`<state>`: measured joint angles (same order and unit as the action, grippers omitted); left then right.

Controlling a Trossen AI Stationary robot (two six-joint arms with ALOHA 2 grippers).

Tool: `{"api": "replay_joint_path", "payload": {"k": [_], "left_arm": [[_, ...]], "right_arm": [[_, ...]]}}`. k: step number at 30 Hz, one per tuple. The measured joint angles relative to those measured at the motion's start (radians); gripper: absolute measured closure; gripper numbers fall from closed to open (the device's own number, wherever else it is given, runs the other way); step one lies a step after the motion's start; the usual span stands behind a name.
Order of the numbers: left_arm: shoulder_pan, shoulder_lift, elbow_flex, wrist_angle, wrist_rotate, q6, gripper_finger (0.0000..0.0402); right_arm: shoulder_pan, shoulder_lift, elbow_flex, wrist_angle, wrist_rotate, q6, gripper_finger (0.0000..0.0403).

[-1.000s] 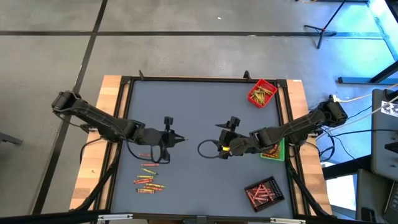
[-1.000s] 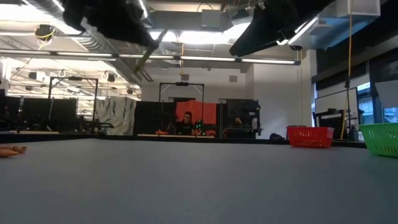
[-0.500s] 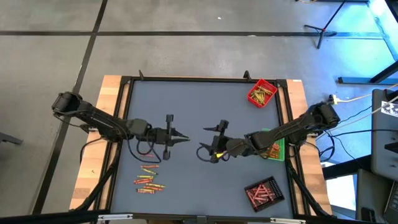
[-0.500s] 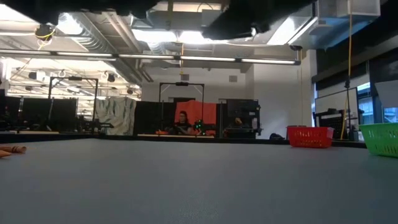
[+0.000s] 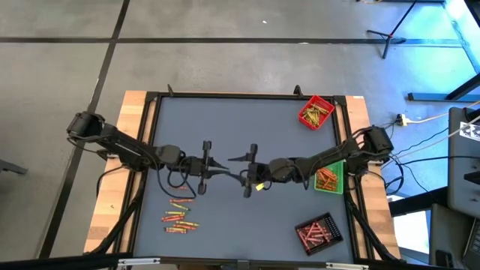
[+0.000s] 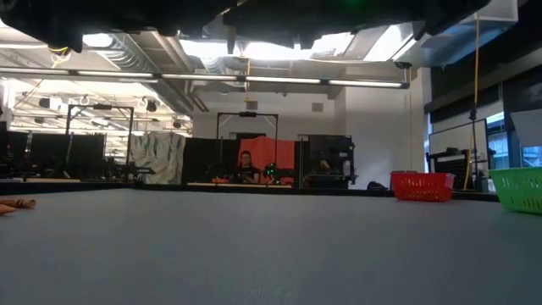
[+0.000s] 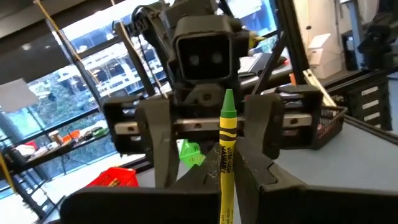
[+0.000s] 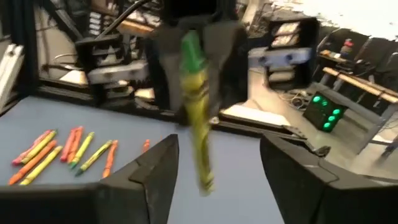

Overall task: Sort crayons
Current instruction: Put the green crayon into the red bin

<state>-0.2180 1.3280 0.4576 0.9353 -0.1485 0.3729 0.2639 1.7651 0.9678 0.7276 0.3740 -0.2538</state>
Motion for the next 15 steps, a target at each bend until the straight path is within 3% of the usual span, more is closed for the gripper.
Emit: {"api": "replay_joint_path", "payload": {"k": [7,15], "left_arm": [[0.006,0.008,0.002,0.003,-0.005,0.001,0.0396],[0.006,0.008,0.002,0.019,0.017,-0.005,0.0396]], "right_arm": [[0.0,0.001,0.001,0.027,-0.047,-0.016,0.0223],[-0.011,0.001,0.001,0.025,-0.078,-0.013,0.0349]]}}
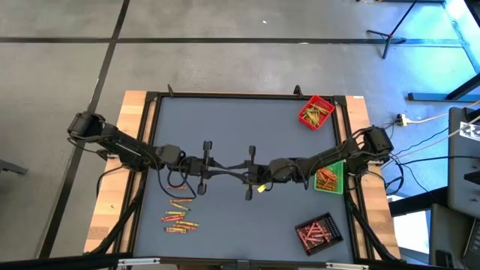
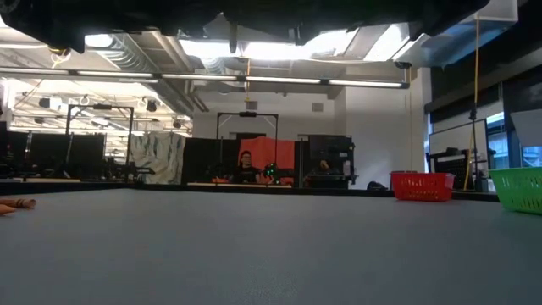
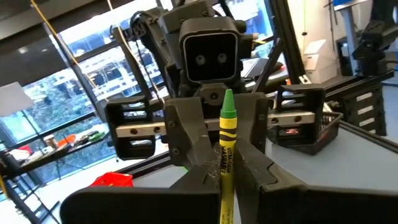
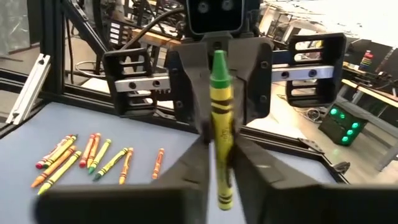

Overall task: Sort crayons
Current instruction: Put the green crayon into the red bin

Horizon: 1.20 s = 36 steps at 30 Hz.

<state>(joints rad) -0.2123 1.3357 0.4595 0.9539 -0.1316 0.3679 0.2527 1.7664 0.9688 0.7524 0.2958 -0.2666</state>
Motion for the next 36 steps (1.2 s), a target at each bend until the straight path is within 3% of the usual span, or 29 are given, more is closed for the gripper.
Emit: {"api": "replay_joint_path", "payload": {"k": [3,7,11,16,26,30,36], "left_arm": [[-0.002,0.0,0.0,-0.003,0.001,-0.006,0.0396],[-0.004,0.0,0.0,-0.006,-0.006,-0.026,0.0388],[-0.004,-0.002,0.002,-0.008,-0.035,-0.071,0.0346],[-0.004,-0.077,0.002,-0.14,-0.098,-0.102,0.0288],[-0.006,-0.328,0.002,-0.609,-0.314,-0.133,0.027],[-0.006,-0.357,0.002,-0.655,-0.388,-0.133,0.027],[-0.006,-0.357,0.002,-0.656,-0.405,-0.13,0.027]], "right_arm": [[0.0,0.0,0.0,-0.007,0.005,-0.005,0.0389],[0.0,0.0,0.0,-0.016,0.018,-0.009,0.0375],[0.002,-0.003,0.0,-0.036,0.056,-0.029,0.0372],[0.003,-0.055,0.0,-0.149,0.131,-0.028,0.0394],[-0.004,-0.274,0.0,-0.645,0.439,0.077,0.0387],[-0.047,-0.396,0.0,-0.917,0.53,0.201,0.0389],[-0.194,-0.527,0.0,-1.296,0.53,0.424,0.0381]]}}
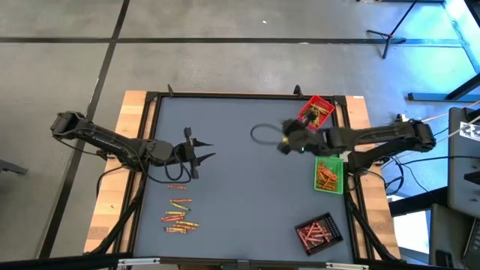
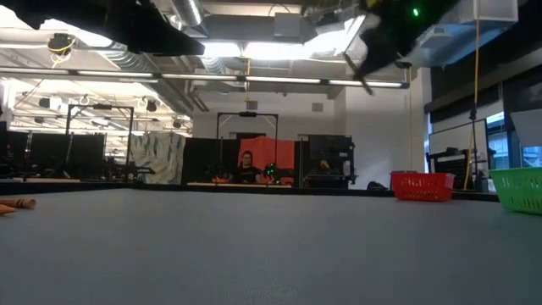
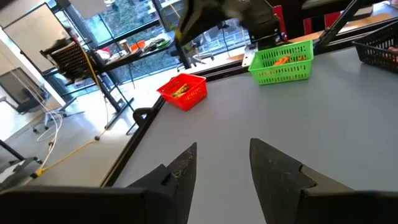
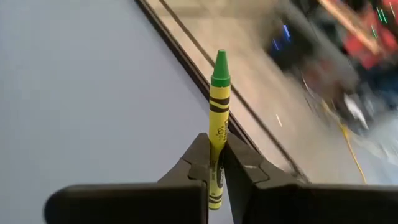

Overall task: Sort crayons
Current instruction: Put the green crayon into the red bin

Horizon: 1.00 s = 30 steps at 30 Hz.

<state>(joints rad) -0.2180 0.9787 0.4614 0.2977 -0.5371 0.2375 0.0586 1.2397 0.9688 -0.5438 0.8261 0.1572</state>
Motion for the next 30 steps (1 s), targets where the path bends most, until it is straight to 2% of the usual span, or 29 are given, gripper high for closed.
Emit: {"api": "replay_joint_path", "payload": {"k": [6,15,23,30], "left_arm": [[0.0,0.0,0.0,0.0,0.0,0.0,0.027],[0.0,0.001,0.0,0.001,0.001,0.001,0.027],[0.0,0.001,0.0,0.001,0.001,0.001,0.027],[0.0,0.001,0.0,0.001,0.002,0.001,0.027]], "right_arm": [[-0.209,-0.02,0.0,-0.238,-0.065,0.119,0.0383],[-0.507,-0.012,-0.055,-0.261,-0.283,0.124,0.038],[-0.703,-0.011,-0.158,-0.147,-0.325,0.123,0.038],[-0.79,-0.011,-0.266,0.016,-0.396,0.097,0.0379]]}}
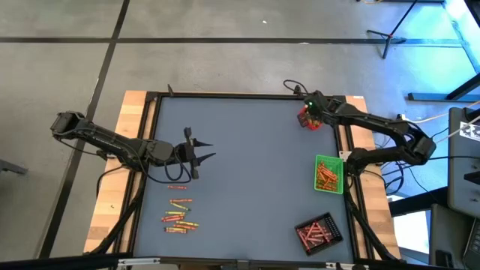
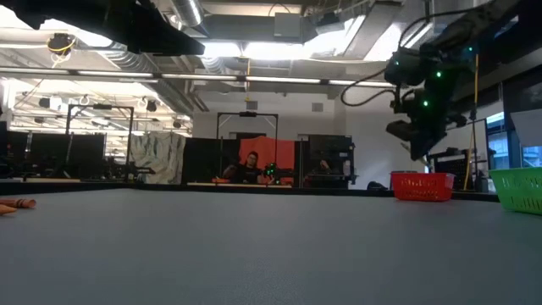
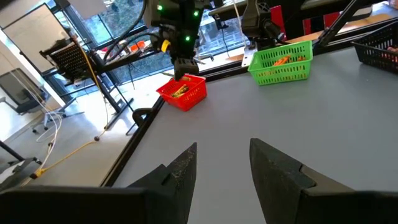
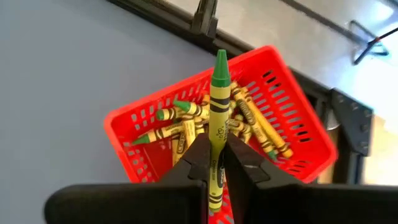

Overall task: Sort crayons
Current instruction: Put the green crayon into the red bin, then put the orange crayon into the green bin

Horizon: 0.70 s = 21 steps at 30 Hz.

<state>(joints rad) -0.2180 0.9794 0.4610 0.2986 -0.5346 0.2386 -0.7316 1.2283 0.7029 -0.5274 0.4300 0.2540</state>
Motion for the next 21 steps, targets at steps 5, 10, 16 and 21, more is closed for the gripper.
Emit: {"api": "replay_joint_path", "payload": {"k": [5,10,16,21], "left_arm": [[0.0,0.0,0.0,0.0,0.001,0.0,0.027],[0.0,0.0,0.0,0.0,0.001,-0.001,0.027],[0.0,0.0,0.0,0.001,0.001,-0.001,0.027],[0.0,0.0,0.0,0.001,0.001,-0.001,0.027]], "right_arm": [[-0.03,0.0,-0.062,0.069,-0.035,-0.001,0.0379],[-0.031,0.0,-0.099,0.109,-0.041,-0.016,0.0368],[-0.029,0.0,-0.094,0.099,-0.04,-0.02,0.0279],[-0.008,-0.029,-0.015,0.02,-0.038,-0.031,0.0234]]}}
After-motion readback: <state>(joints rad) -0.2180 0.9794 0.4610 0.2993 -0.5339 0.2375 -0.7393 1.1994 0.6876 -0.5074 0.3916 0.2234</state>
